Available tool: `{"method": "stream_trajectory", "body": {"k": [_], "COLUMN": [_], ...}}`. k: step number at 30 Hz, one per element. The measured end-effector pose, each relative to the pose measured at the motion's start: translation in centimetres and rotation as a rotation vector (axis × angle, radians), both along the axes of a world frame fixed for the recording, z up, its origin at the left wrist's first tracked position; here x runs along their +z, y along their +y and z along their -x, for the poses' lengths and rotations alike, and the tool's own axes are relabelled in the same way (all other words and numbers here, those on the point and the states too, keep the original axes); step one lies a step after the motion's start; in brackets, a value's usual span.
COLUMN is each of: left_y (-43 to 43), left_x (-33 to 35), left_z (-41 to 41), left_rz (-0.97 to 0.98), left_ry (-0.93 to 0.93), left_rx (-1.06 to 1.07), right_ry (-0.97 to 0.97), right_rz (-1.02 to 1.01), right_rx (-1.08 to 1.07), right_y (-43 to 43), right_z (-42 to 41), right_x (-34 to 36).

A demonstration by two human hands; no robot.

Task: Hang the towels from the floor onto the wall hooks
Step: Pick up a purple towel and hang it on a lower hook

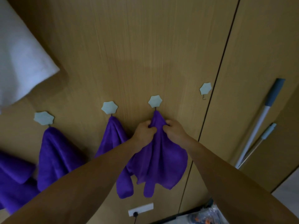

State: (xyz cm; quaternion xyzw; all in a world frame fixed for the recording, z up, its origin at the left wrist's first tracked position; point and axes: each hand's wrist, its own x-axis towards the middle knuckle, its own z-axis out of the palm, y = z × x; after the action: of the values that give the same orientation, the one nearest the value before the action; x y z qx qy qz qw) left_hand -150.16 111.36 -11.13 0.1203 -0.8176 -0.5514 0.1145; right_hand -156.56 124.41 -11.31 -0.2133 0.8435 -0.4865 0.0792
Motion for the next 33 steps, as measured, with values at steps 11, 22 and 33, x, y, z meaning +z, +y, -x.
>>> {"method": "stream_trajectory", "body": {"k": [11,22,33], "left_y": [-0.5,1.7,5.0], "left_x": [-2.5,-1.5,-6.3], "left_z": [-1.2,-7.3,-19.1], "left_rz": [0.527,0.426,0.681], "left_ry": [-0.091,-0.039,-0.124], "left_rx": [0.058,-0.007,-0.34], "right_ry": [0.135,0.104,-0.027], "right_rz": [-0.273,-0.342,-0.417], "right_rx": [-0.099,-0.339,-0.497], "right_y": [0.2,4.1,9.1], "right_z": [-1.2,-9.8,-27.4], "right_x": [-2.6,-2.5,-7.9]}}
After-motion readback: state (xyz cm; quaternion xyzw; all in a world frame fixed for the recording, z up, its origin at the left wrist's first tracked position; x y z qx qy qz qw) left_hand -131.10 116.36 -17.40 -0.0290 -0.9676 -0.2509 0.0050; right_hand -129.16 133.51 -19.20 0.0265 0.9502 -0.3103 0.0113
